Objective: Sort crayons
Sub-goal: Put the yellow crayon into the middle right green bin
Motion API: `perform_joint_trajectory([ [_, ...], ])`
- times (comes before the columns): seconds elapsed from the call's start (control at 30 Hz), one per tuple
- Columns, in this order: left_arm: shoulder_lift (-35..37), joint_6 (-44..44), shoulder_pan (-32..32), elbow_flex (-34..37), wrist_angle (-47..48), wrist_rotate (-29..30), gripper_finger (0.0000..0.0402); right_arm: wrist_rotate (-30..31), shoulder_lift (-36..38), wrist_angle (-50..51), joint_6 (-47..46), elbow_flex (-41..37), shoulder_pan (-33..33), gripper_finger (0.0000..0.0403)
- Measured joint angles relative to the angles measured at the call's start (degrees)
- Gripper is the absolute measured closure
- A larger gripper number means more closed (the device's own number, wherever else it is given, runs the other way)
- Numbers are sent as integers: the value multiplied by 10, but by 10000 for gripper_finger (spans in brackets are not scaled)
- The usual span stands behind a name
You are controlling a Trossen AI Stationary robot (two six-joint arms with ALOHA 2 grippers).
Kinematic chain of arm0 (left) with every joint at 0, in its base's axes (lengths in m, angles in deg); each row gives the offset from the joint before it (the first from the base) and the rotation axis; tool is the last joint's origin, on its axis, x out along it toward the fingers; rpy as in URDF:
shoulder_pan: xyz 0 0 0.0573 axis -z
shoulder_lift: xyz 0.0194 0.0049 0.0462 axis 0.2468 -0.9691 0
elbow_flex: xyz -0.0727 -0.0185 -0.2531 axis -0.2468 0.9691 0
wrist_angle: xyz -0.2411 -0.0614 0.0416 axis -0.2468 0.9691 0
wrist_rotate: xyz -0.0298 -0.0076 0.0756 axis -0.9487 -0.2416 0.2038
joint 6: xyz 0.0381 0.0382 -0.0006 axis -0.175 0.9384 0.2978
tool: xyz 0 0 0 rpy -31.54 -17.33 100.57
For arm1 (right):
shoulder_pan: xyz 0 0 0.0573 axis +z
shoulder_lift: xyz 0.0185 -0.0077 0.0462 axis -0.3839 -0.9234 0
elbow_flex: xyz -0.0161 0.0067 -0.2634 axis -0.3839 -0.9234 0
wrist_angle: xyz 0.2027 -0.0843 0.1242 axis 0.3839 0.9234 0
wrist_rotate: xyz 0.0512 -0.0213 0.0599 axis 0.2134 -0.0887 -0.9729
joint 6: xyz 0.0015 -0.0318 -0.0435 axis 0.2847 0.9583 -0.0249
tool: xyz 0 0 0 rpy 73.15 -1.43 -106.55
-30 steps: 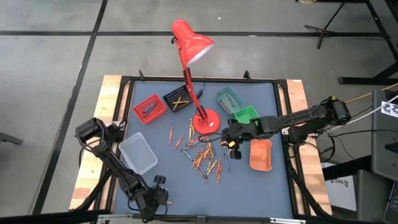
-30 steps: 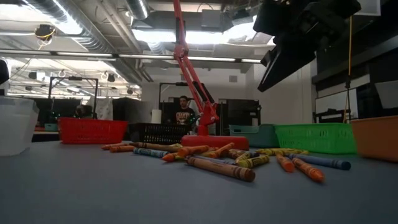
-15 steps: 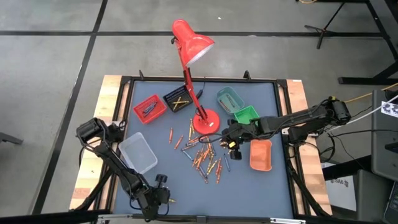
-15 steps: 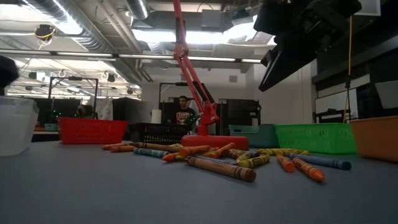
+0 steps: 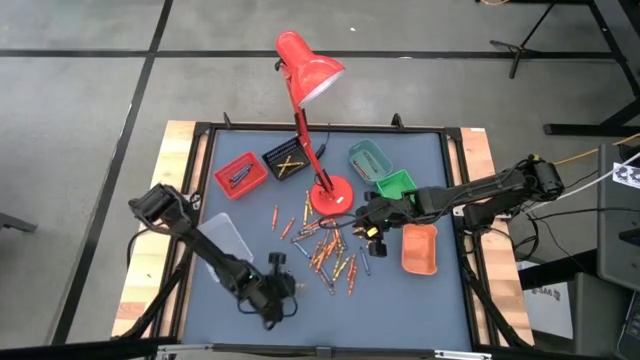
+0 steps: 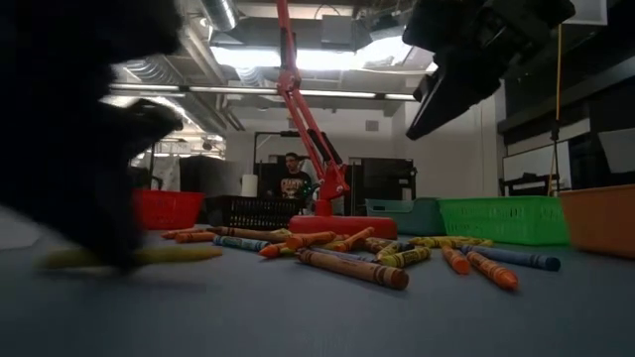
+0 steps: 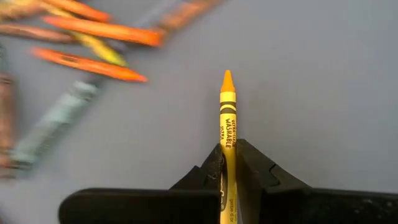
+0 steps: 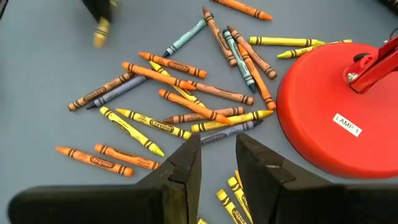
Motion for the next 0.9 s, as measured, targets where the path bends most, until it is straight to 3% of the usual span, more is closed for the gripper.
perform_joint_trajectory([
  [0.4,0,170,-114,0,-141,10,392,0,0,-21,0,0,0,303],
  [0.9,1,275,-209,0,-221,-62,392,-1,0,-21,0,0,0,303],
])
